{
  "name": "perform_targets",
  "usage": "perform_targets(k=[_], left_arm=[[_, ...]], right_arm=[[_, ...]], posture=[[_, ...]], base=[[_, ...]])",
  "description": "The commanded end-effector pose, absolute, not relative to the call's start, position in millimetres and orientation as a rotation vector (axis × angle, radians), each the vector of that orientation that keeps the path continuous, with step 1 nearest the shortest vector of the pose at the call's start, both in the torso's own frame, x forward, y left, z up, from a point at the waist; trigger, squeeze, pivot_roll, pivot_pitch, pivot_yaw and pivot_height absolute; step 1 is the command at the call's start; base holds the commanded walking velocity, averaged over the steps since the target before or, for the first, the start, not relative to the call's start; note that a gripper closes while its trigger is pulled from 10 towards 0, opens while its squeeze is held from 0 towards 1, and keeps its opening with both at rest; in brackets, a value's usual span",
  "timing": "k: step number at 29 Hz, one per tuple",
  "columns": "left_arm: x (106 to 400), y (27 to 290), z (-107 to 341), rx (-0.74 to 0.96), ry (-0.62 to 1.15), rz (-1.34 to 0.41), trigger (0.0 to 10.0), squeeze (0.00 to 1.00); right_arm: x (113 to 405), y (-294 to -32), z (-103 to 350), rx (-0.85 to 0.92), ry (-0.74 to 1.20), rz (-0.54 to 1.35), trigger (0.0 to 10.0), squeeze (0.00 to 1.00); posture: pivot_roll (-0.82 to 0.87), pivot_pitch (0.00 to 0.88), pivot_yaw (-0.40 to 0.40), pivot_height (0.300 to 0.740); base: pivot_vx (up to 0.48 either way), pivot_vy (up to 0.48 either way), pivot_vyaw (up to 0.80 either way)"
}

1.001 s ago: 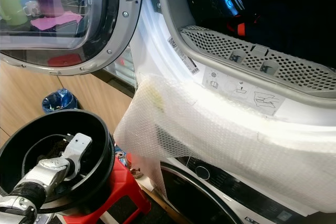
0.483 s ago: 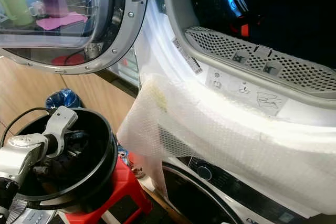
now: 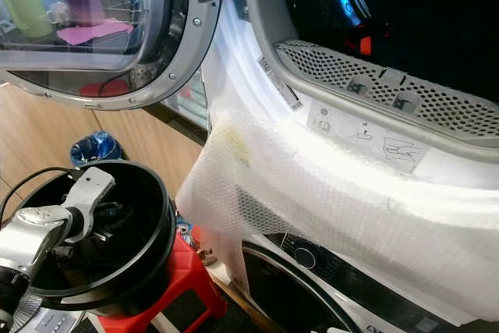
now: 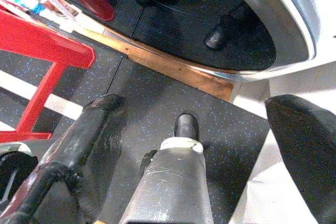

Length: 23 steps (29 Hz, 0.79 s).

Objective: Clothes washing

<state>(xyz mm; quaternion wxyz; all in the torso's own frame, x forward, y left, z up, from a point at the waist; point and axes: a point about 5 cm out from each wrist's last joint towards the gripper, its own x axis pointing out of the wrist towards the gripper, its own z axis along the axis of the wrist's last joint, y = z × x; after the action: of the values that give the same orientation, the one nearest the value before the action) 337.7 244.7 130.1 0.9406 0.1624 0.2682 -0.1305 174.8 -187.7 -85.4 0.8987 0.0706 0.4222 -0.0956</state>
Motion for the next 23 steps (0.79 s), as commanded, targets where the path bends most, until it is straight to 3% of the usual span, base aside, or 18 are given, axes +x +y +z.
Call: perform_targets(k=[1,13,23], left_arm=[[342,241,129,0.356,0.545,-0.260,10.0,1.00],[349,230,119,0.316,0.554,-0.295,10.0,1.00],[348,235,118,0.326,0.572,-0.292,10.0,1.00]], right_arm=[[166,-188,-89,0.154,0.904,-0.208,10.0,0.00],[164,-190,-90,0.151,0.907,-0.215,10.0,0.00],[164,-189,-90,0.150,0.909,-0.209,10.0,0.00]], posture=[[0.16,0.112,0.004,0.740],[0.14,0.116,0.003,0.740],[0.14,0.115,0.003,0.740]], base=[[0.000,0.000,0.00],[0.000,0.000,0.00],[0.000,0.000,0.00]])
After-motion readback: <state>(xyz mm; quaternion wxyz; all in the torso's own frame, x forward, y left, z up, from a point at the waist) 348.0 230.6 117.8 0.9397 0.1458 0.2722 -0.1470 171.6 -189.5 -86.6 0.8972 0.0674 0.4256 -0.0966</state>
